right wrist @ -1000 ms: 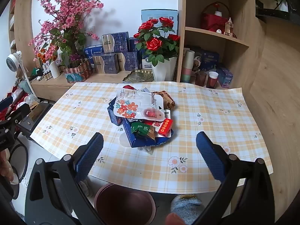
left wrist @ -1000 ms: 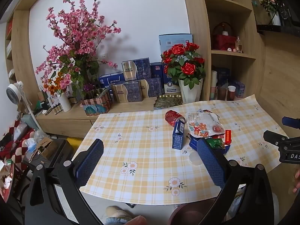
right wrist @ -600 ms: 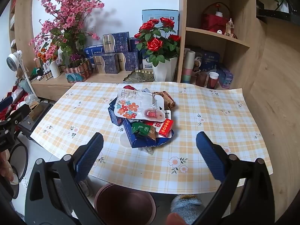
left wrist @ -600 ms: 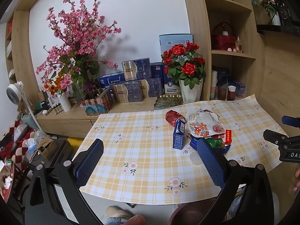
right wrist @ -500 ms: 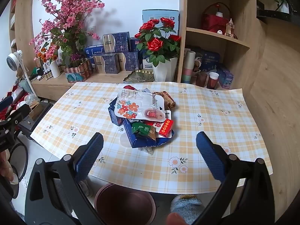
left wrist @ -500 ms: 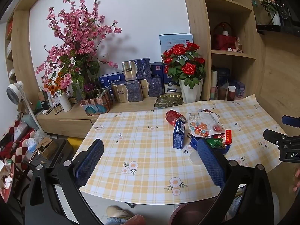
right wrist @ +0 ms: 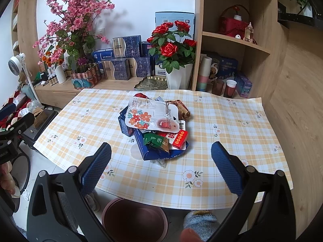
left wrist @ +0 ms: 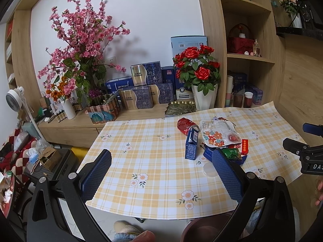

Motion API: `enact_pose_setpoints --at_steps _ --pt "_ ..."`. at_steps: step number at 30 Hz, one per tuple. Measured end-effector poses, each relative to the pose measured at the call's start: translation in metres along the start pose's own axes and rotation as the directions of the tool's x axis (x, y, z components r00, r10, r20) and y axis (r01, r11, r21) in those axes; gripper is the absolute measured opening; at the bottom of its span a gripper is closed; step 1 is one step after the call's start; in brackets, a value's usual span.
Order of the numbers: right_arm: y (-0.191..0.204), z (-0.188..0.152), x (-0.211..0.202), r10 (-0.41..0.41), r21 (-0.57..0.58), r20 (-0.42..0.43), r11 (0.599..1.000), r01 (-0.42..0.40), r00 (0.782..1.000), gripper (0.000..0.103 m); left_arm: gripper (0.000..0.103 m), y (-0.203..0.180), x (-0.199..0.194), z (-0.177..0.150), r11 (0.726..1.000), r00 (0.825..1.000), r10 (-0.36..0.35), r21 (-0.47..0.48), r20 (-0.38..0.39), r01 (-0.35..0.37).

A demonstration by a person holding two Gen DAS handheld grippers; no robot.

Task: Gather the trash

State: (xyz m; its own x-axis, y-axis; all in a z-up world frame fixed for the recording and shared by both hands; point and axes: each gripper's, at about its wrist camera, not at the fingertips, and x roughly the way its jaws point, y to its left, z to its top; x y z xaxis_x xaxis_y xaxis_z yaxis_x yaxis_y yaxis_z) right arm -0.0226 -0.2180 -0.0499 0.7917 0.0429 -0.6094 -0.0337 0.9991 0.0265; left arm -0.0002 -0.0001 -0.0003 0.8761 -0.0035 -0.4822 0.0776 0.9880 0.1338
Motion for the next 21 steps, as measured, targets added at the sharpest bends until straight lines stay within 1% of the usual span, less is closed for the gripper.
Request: enact_pose_setpoints --at_steps 5,21 --pt "0.0006 -0.0007 -0.0005 -0.001 -0.002 0.0 1.0 0.001 1.0 0.097 0.098 -0.0032 0.0056 -0.0093 1.0 1.0 -0.002 0.002 -0.004 0.002" --pt "0.0023 -0.0011 -0.003 -0.002 -0.003 -0.002 1.0 0.002 1.0 0.097 0.098 -0.0016 0.0042 -0.006 1.0 1.0 -0.01 -0.006 -0.01 0.01"
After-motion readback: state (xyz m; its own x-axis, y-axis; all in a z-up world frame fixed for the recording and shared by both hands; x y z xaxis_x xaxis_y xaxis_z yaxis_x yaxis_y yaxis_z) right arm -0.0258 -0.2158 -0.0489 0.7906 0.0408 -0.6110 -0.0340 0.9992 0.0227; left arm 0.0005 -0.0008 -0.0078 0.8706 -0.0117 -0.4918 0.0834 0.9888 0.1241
